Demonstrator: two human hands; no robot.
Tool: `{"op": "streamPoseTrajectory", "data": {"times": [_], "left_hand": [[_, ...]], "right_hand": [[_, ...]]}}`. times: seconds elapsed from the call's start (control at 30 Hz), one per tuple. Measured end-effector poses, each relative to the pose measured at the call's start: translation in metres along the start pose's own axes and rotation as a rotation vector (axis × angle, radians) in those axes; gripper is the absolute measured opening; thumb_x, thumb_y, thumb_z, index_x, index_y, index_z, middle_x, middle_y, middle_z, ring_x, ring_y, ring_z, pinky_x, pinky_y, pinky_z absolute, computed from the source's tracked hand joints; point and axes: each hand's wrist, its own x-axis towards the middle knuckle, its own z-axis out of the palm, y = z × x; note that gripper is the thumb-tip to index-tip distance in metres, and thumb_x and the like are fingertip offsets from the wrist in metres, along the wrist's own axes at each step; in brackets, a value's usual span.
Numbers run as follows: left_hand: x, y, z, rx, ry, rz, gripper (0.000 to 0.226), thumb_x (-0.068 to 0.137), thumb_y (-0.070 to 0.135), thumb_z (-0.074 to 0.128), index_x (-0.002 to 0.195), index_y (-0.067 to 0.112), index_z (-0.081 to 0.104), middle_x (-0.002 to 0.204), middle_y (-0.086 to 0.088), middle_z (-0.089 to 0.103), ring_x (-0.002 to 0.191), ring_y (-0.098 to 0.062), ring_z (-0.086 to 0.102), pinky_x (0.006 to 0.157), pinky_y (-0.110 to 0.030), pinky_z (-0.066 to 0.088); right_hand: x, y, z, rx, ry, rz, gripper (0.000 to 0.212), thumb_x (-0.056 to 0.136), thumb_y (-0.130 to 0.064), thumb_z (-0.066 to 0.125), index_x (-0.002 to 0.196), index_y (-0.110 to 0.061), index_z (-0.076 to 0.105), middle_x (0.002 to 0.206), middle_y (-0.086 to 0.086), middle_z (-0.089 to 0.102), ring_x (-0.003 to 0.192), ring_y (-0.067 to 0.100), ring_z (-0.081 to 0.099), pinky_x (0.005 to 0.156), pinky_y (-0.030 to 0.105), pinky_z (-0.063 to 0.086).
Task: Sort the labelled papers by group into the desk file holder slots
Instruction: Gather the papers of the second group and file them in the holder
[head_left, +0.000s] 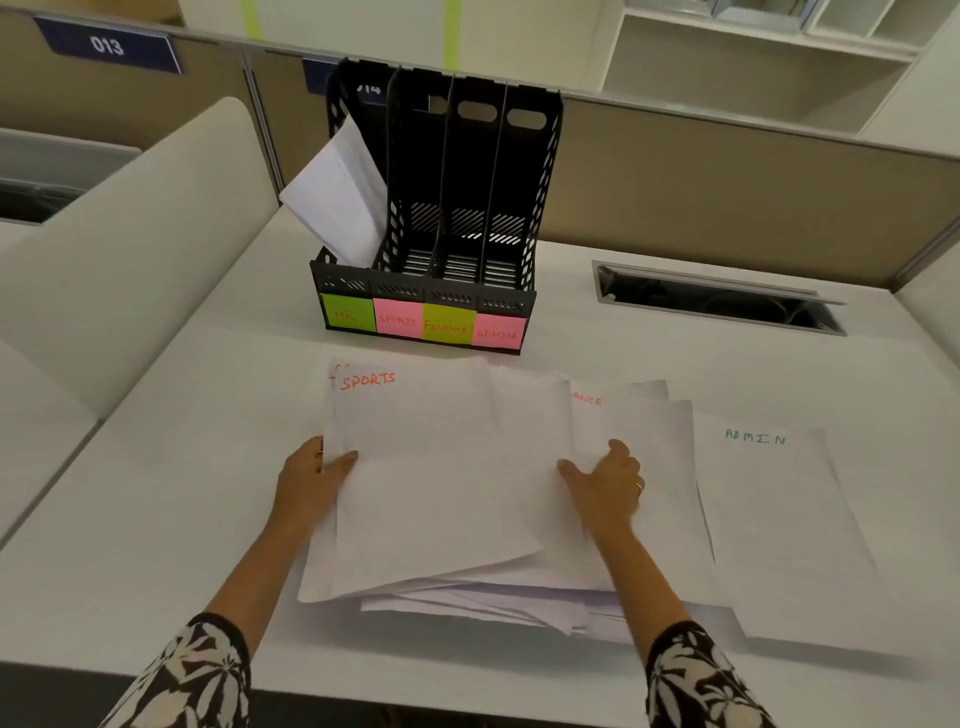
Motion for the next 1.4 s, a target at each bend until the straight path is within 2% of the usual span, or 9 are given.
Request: {"op": "streamPoseTrajectory", "data": {"times": [0.17,0.3,0.63,0.8,1.07,1.13,1.23,1.33,1.4], "left_hand": [[0.001,0.0,-0.002,-0.043,-0.025,-0.019,0.027,0.086,0.024,0.066,0.112,0.017,0.061,0.102,-0.002,0.065,0.088,-0.023,0.064,0.076,-0.034,0.052],[0.003,-0.002,-0.019,-0.058,-0.022,-0.049,0.021,0.085,0.024,0.068,0.104,0.023,0.06,0.095,0.003,0.065,0.079,-0.01,0.063,0.062,-0.023,0.049],[0.007,-0.002,-0.05,-0.13,-0.054,-0.096,0.016,0.087,0.018,0.064,0.103,0.018,0.064,0.094,0.001,0.068,0.083,-0.016,0.066,0.065,-0.027,0.051],[0.008,0.015,-0.035,-0.121,-0.133,-0.055,0.015,0.092,0.01,0.057,0.104,0.011,0.064,0.099,-0.01,0.069,0.084,-0.022,0.066,0.071,-0.031,0.052],[-0.005,0.026,0.005,-0.21,-0.267,-0.111,0.022,0.097,0.011,0.047,0.11,0.009,0.064,0.106,-0.012,0.07,0.094,-0.028,0.067,0.077,-0.038,0.054],[-0.006,0.026,0.012,-0.226,-0.251,-0.135,0.022,0.097,0.015,0.046,0.11,0.012,0.064,0.11,-0.013,0.069,0.096,-0.028,0.066,0.082,-0.041,0.053],[-0.008,0.023,0.019,-0.288,-0.211,-0.2,0.035,0.098,0.037,0.044,0.119,0.014,0.06,0.117,-0.005,0.065,0.105,-0.023,0.062,0.097,-0.042,0.047],[-0.016,0.025,0.024,-0.241,-0.215,-0.14,0.036,0.085,0.052,0.056,0.112,0.028,0.058,0.102,0.013,0.065,0.094,-0.007,0.061,0.079,-0.025,0.048],[-0.019,0.024,0.026,-0.149,-0.222,-0.05,0.031,0.081,0.039,0.069,0.108,0.028,0.058,0.104,0.008,0.066,0.096,-0.015,0.064,0.079,-0.03,0.053]], "right_hand": [[0.014,0.003,-0.01,0.332,-0.331,0.001,0.032,0.081,-0.028,0.07,0.104,-0.006,0.062,0.099,0.007,0.067,0.088,0.025,0.064,0.078,0.034,0.053],[0.03,0.022,-0.027,0.283,-0.139,-0.065,0.025,0.083,-0.023,0.066,0.073,0.0,0.063,0.067,0.008,0.059,0.063,0.022,0.052,0.056,0.027,0.039],[0.061,0.046,-0.071,0.303,-0.129,-0.062,0.032,0.084,-0.022,0.066,0.079,0.009,0.061,0.073,0.018,0.059,0.067,0.023,0.05,0.065,0.033,0.039],[0.066,0.019,-0.097,0.426,0.119,-0.169,0.041,0.085,-0.023,0.062,0.052,-0.018,0.038,0.053,-0.001,0.038,0.055,0.017,0.032,0.053,0.028,0.025],[0.024,-0.034,-0.042,0.25,-0.116,-0.353,0.027,0.087,-0.017,0.062,0.061,-0.017,0.054,0.061,-0.001,0.054,0.062,0.015,0.046,0.057,0.029,0.034],[0.009,-0.036,-0.013,0.154,-0.224,-0.378,0.01,0.088,-0.012,0.058,0.08,-0.009,0.064,0.077,0.005,0.062,0.071,0.018,0.05,0.061,0.028,0.034],[-0.009,-0.033,0.014,0.141,-0.358,-0.336,0.023,0.091,-0.007,0.053,0.113,-0.004,0.061,0.108,0.01,0.064,0.086,0.017,0.054,0.074,0.021,0.039],[-0.016,-0.027,0.025,0.148,-0.379,-0.313,0.031,0.091,-0.006,0.054,0.122,-0.004,0.056,0.12,0.012,0.062,0.103,0.024,0.058,0.085,0.021,0.039],[-0.014,-0.024,0.027,0.164,-0.389,-0.277,0.032,0.09,-0.008,0.056,0.122,-0.006,0.055,0.12,0.011,0.062,0.102,0.023,0.058,0.085,0.022,0.041]]}}
